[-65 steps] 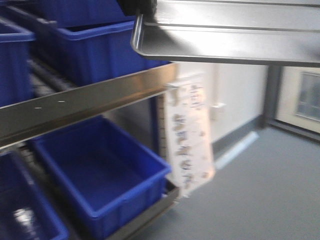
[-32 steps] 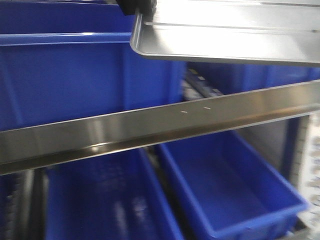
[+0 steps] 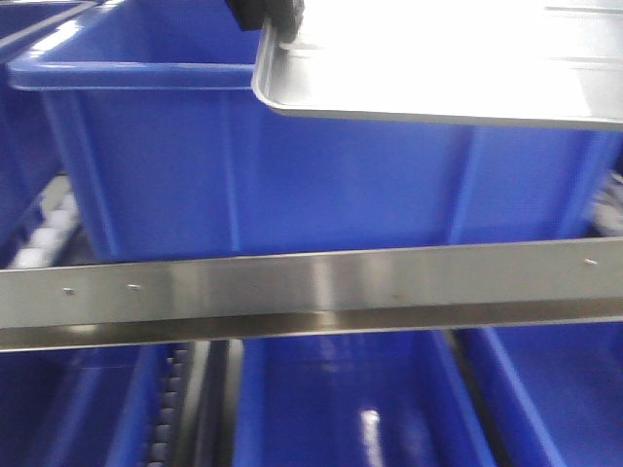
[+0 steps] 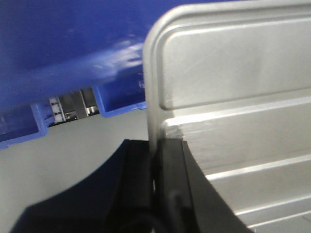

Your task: Grab silver tray and place in blue box

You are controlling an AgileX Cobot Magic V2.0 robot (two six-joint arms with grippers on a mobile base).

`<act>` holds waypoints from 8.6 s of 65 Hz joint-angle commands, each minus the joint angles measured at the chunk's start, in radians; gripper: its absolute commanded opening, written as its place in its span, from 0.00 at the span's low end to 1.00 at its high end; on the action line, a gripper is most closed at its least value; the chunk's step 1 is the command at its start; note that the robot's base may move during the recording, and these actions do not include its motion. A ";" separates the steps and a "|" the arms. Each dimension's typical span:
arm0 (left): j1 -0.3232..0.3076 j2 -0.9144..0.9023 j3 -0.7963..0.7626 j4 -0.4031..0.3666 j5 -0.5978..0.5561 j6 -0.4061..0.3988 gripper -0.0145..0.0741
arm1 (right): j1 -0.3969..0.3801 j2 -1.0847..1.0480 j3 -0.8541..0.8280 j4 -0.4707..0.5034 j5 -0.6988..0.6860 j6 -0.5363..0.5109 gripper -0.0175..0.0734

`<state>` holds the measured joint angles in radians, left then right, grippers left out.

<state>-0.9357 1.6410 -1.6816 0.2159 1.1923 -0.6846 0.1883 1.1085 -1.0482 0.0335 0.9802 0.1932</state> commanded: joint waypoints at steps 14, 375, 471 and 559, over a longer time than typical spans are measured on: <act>0.000 -0.049 -0.021 0.049 0.101 0.025 0.05 | -0.007 -0.021 -0.038 -0.053 -0.051 -0.017 0.25; 0.139 -0.373 0.260 0.108 -0.179 0.256 0.05 | 0.015 -0.209 0.150 -0.046 -0.341 -0.041 0.25; 0.137 -1.377 1.047 0.081 -0.685 0.333 0.05 | 0.015 -0.879 0.481 -0.046 -0.444 -0.071 0.25; 0.857 -1.668 1.707 -0.246 -1.396 0.757 0.05 | 0.015 -0.879 0.481 -0.046 -0.443 -0.071 0.25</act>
<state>-0.0797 -0.0104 0.0290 -0.0226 -0.1126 0.0738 0.2082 0.2178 -0.5394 0.0000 0.6231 0.1313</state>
